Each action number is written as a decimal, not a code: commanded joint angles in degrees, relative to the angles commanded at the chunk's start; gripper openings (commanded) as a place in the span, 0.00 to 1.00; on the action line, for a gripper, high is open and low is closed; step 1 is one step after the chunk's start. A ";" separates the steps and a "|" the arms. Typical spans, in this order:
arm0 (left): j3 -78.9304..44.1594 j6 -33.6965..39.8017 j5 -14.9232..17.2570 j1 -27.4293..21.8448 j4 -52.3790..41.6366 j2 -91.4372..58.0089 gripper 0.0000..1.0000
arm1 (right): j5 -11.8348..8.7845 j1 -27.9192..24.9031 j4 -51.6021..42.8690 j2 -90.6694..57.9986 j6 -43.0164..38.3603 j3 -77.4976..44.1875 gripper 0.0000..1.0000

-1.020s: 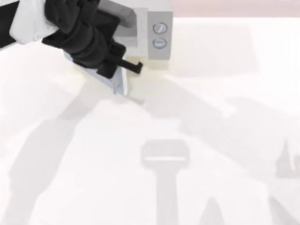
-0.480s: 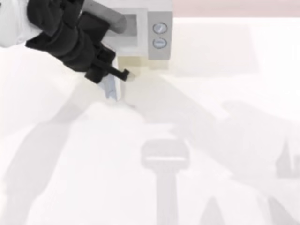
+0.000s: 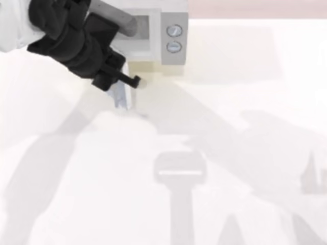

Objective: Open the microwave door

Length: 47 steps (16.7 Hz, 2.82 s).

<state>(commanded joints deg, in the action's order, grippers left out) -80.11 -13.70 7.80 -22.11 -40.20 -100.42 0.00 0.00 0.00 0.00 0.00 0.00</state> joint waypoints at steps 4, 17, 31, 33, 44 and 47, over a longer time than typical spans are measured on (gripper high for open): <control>0.00 0.00 0.00 0.00 0.00 0.00 0.00 | 0.00 0.00 0.00 0.00 0.00 0.00 1.00; 0.38 -0.75 0.73 0.06 -0.12 0.05 0.00 | 0.00 0.00 0.00 0.00 0.00 0.00 1.00; 2.69 -10.30 5.53 4.04 -1.74 2.52 0.00 | 0.00 0.00 0.00 0.00 0.00 0.00 1.00; 2.69 -10.30 5.53 4.04 -1.74 2.52 0.00 | 0.00 0.00 0.00 0.00 0.00 0.00 1.00; 2.69 -10.30 5.53 4.04 -1.74 2.52 0.00 | 0.00 0.00 0.00 0.00 0.00 0.00 1.00; 2.69 -10.30 5.53 4.04 -1.74 2.52 0.00 | 0.00 0.00 0.00 0.00 0.00 0.00 1.00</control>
<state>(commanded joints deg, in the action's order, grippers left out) -77.42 -24.00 13.33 -18.07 -41.94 -97.91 0.00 0.00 0.00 0.00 0.00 0.00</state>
